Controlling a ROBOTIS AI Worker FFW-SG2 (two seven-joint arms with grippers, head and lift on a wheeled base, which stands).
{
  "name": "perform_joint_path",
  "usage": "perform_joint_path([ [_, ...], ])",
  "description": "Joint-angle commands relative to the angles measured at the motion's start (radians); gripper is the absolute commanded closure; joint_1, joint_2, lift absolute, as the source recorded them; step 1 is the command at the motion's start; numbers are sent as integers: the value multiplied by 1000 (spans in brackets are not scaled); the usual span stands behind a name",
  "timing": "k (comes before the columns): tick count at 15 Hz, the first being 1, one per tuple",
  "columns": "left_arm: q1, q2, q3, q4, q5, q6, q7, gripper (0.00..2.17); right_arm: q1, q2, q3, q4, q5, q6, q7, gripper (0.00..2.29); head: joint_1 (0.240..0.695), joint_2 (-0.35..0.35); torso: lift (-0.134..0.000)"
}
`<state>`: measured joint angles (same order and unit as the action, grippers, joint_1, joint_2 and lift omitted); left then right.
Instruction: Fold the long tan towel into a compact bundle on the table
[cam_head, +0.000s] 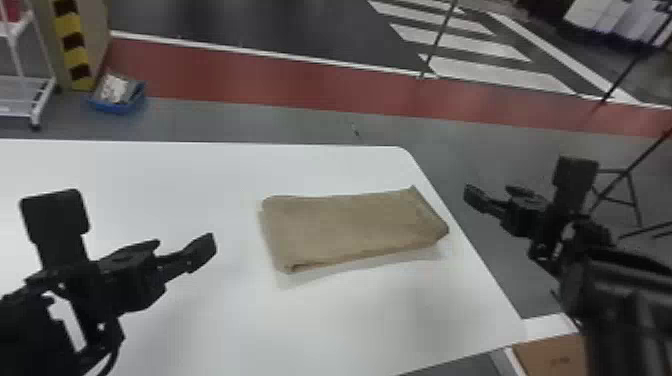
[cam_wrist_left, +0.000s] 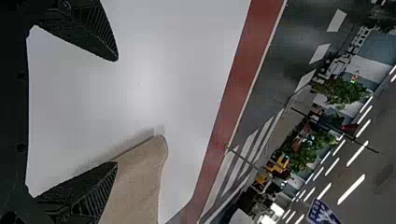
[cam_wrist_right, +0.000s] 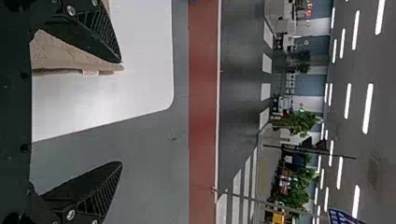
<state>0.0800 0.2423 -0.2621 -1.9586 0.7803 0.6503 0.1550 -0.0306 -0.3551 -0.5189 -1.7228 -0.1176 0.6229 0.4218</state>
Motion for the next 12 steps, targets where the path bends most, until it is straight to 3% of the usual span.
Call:
perform_joint_path([
  [1,-42,-9,-55,44,-30,-31,0,90,84,18,-78,-1,-50,-96,-8,53,695,-350,-125],
  [3,-63,-20,-98,66,-41,-71,0,87,150,36,-119,11,-73,-166,-17,46,695,-350,-125],
  [7,-85,-47,-226,124,-128,-206,1,83,291,134,-237,-41,-192,-363,-17,60,695,-350,-125],
  [9,-111,-72,-315,216,-185,-341,12,83,331,153,-265,-43,-223,-415,-11,73,695,-350,-125],
  [12,-138,-124,-394,314,-239,-378,37,100,374,162,-293,-58,-264,-449,-1,76,695,-350,-125],
])
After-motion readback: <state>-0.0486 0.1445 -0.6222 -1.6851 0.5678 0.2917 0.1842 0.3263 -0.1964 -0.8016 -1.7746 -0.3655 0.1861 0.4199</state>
